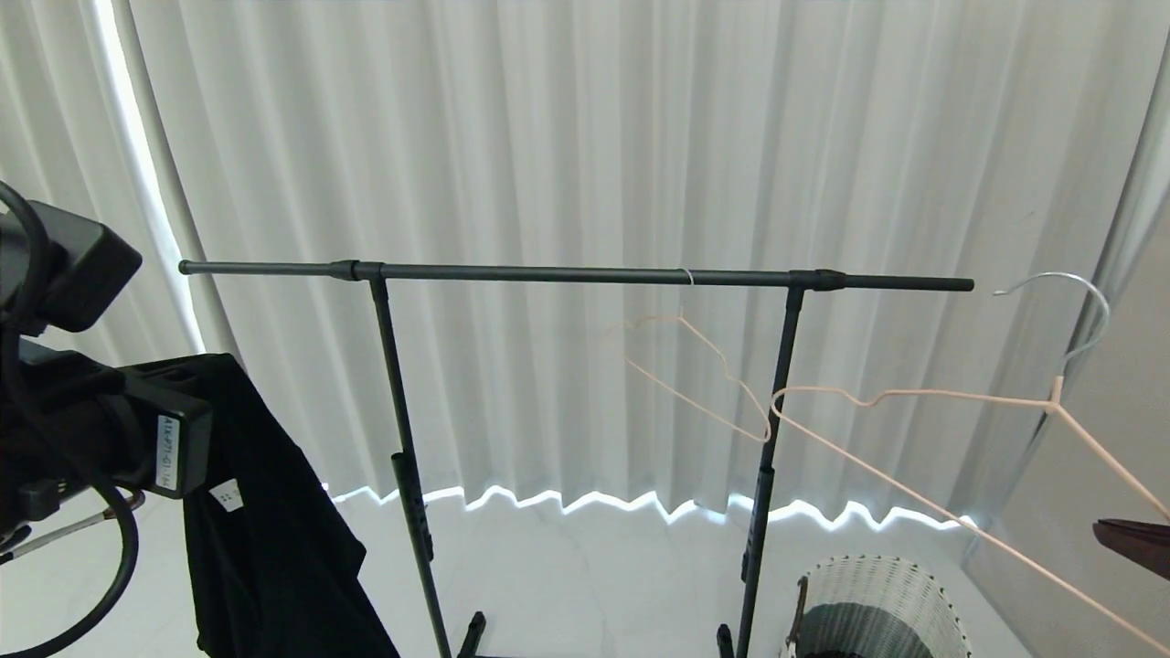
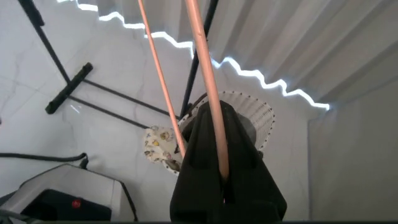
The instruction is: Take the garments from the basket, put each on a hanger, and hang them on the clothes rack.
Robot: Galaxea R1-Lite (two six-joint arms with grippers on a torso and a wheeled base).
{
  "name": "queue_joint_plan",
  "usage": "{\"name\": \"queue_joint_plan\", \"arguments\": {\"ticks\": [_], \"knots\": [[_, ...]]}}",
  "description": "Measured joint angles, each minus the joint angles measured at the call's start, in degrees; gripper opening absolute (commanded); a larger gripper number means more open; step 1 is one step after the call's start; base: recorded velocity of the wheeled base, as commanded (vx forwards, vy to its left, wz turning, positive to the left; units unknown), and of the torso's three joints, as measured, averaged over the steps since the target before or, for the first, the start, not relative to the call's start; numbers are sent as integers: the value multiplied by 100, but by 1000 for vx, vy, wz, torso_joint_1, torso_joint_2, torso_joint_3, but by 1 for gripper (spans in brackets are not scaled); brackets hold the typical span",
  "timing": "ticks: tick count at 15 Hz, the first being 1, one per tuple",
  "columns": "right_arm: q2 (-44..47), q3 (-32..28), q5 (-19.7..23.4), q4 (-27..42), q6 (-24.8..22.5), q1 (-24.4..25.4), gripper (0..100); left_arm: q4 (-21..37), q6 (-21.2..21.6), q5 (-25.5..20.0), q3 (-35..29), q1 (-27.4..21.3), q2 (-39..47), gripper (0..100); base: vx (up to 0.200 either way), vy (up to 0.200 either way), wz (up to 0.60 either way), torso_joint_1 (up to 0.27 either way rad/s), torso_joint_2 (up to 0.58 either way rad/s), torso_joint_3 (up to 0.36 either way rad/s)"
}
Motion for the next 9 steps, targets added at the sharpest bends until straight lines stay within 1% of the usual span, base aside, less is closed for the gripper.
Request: {"name": "queue_joint_plan", "arguments": {"ticks": [2, 4, 6, 7, 8, 9], "knots": [[-269, -16, 17, 16, 1, 68, 0, 0, -4, -5, -2, -232, 22, 0, 0, 0, 0, 0, 0, 0], [-430, -63, 24, 11, 20, 430, 0, -37, -26, -21, -16, -534, 59, 0, 0, 0, 0, 0, 0, 0], [-496, -115, 24, 9, 34, 986, 0, -212, -50, -32, -49, -672, 196, 0, 0, 0, 0, 0, 0, 0], [-502, -132, 27, 9, 41, 1337, 0, -268, -129, -32, -135, -711, 323, 0, 0, 0, 0, 0, 0, 0], [-501, -134, 22, 11, 44, 1653, 0, -291, -288, -29, -262, -744, 445, 0, 0, 0, 0, 0, 0, 0], [-491, -137, 16, 13, 48, 1996, 0, -294, -539, -24, -429, -794, 618, 0, 0, 0, 0, 0, 0, 0]]}}
